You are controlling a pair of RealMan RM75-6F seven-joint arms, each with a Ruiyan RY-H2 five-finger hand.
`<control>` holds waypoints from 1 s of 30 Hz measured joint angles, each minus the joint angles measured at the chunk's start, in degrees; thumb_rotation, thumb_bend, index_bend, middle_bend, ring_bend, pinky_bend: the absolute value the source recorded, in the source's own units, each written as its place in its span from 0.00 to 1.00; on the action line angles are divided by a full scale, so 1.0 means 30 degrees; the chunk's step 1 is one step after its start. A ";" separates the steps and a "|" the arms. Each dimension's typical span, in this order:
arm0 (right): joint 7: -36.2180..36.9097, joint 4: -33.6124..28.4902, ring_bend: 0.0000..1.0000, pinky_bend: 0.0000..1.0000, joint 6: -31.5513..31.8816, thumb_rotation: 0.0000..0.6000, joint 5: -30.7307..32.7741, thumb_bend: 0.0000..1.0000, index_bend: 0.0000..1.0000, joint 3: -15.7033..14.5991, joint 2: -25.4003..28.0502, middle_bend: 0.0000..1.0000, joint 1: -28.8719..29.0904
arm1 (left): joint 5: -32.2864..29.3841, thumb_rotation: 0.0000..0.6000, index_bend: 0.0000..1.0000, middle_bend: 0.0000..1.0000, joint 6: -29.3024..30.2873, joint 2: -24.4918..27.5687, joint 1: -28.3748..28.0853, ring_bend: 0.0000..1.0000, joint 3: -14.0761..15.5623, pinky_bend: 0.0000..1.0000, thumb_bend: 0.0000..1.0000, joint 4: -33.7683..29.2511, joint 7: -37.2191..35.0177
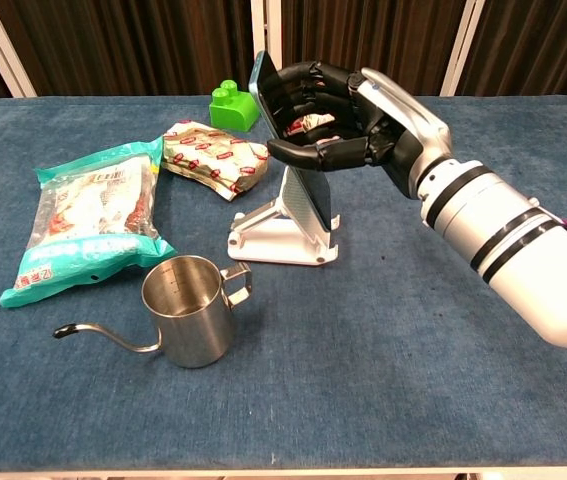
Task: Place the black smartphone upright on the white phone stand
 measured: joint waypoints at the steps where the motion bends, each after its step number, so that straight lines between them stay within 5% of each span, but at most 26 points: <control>1: 0.0145 0.0203 0.25 0.34 0.0062 1.00 -0.0054 0.45 0.51 -0.0047 -0.0106 0.39 0.0016 | 0.0008 1.00 0.20 0.17 -0.0005 -0.0001 -0.0004 0.08 0.0004 0.00 0.04 -0.0005 0.0005; 15: 0.1779 0.2198 0.23 0.31 0.0566 1.00 -0.0004 0.45 0.46 -0.0326 -0.1422 0.36 -0.0037 | 0.0036 1.00 0.20 0.17 -0.0104 -0.0100 -0.0070 0.08 0.0025 0.00 0.04 0.0077 -0.0016; 30: 0.2427 0.2707 0.18 0.27 0.0545 1.00 -0.0022 0.44 0.29 -0.0595 -0.1794 0.30 -0.0081 | 0.0009 1.00 0.20 0.17 -0.0128 -0.0168 -0.0044 0.08 0.0053 0.00 0.04 0.0245 -0.0175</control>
